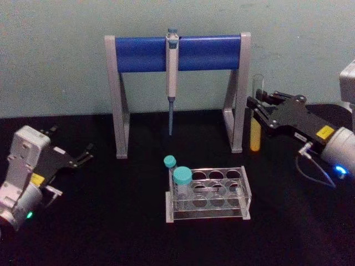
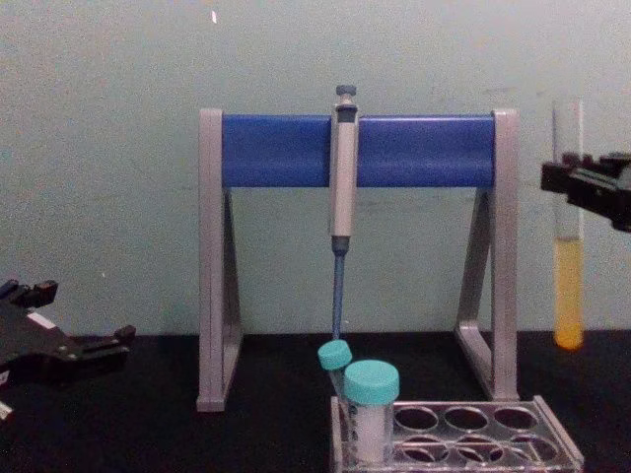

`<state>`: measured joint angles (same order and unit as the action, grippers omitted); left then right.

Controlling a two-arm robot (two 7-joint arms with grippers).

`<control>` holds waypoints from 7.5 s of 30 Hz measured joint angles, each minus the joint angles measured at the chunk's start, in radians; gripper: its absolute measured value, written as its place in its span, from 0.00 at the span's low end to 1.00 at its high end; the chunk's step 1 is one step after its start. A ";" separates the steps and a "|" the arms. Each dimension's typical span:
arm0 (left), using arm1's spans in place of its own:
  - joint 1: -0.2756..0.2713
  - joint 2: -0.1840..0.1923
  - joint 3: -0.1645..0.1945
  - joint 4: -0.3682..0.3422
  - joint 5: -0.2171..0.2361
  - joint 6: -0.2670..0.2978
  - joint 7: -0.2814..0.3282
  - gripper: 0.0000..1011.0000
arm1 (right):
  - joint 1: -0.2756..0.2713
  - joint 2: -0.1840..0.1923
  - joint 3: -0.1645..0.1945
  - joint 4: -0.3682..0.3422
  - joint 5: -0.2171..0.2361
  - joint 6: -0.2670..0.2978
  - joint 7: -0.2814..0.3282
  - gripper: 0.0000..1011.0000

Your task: Pick up the test tube from the test tube rack, shake it, then place it back into the test tube rack.

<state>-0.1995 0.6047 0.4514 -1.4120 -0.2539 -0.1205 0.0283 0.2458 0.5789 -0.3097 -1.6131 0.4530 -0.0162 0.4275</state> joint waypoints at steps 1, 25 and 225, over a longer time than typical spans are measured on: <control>0.000 0.000 0.000 0.000 0.000 0.000 0.000 0.99 | 0.005 -0.009 -0.001 0.008 0.000 -0.005 0.002 0.23; 0.000 0.000 0.000 0.000 0.000 0.000 0.000 0.99 | 0.016 -0.004 -0.042 0.002 0.178 -0.004 0.210 0.23; 0.000 0.000 0.000 0.000 0.000 0.000 0.000 0.99 | 0.065 -0.064 -0.107 0.201 0.092 -0.101 0.179 0.99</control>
<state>-0.1995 0.6047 0.4514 -1.4120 -0.2539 -0.1205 0.0283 0.3104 0.5146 -0.4168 -1.4125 0.5448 -0.1172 0.6064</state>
